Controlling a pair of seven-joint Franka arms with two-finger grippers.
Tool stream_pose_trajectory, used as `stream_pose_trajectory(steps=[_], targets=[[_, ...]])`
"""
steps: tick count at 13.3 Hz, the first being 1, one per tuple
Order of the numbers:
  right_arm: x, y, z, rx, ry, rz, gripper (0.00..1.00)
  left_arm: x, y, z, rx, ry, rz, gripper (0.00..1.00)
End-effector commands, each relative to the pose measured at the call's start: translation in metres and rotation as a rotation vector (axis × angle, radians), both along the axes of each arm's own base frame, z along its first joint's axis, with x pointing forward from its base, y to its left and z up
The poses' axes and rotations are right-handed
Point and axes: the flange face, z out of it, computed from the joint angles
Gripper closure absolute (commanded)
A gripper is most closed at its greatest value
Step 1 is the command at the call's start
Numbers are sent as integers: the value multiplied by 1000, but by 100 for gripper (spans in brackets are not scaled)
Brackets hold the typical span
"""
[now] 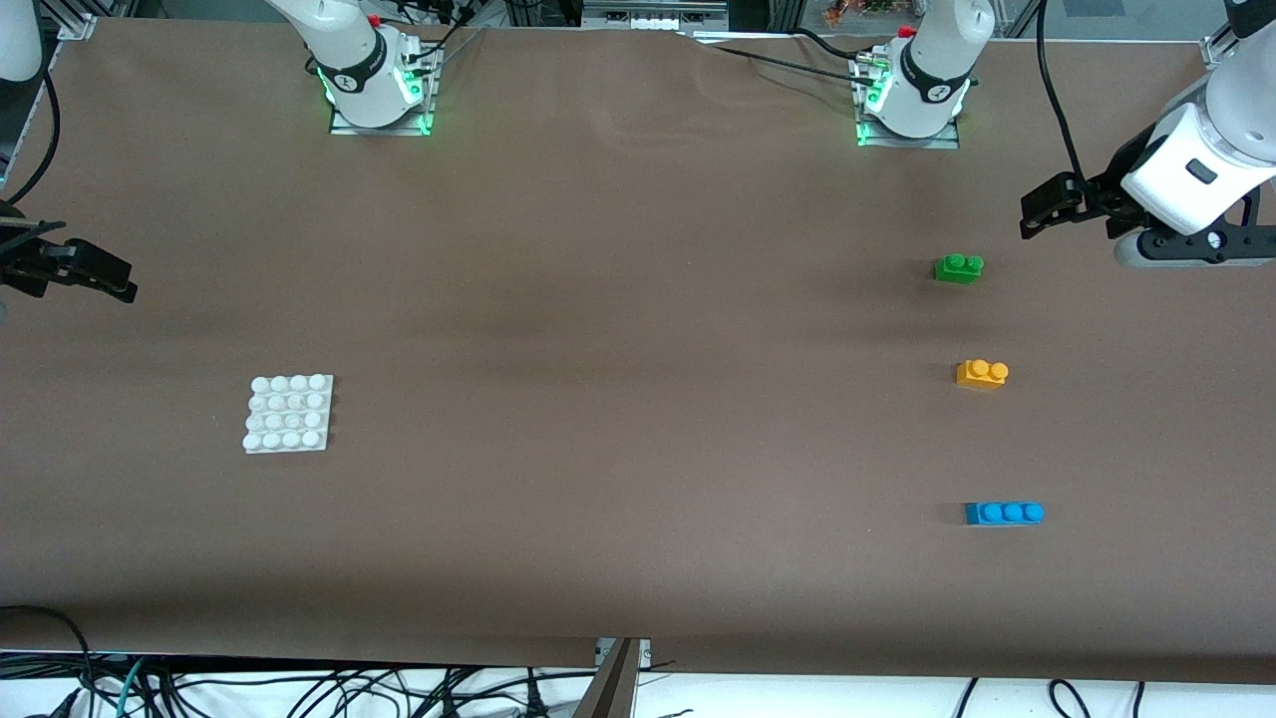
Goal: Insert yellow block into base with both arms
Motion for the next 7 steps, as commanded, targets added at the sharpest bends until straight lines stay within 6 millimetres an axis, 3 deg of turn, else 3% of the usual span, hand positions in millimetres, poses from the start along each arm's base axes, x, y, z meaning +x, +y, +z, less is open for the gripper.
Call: stream_pose_trajectory(steps=[1,4,7], targets=[[4,4,4,-29,3,5,0,0,-1,7,-17,-8,5,0],[5,10,0,-31,10,14,0,0,-1,7,-17,-8,5,0],[19,5,-40,-36,75,3,0,-1,-2,7,-17,-8,5,0]])
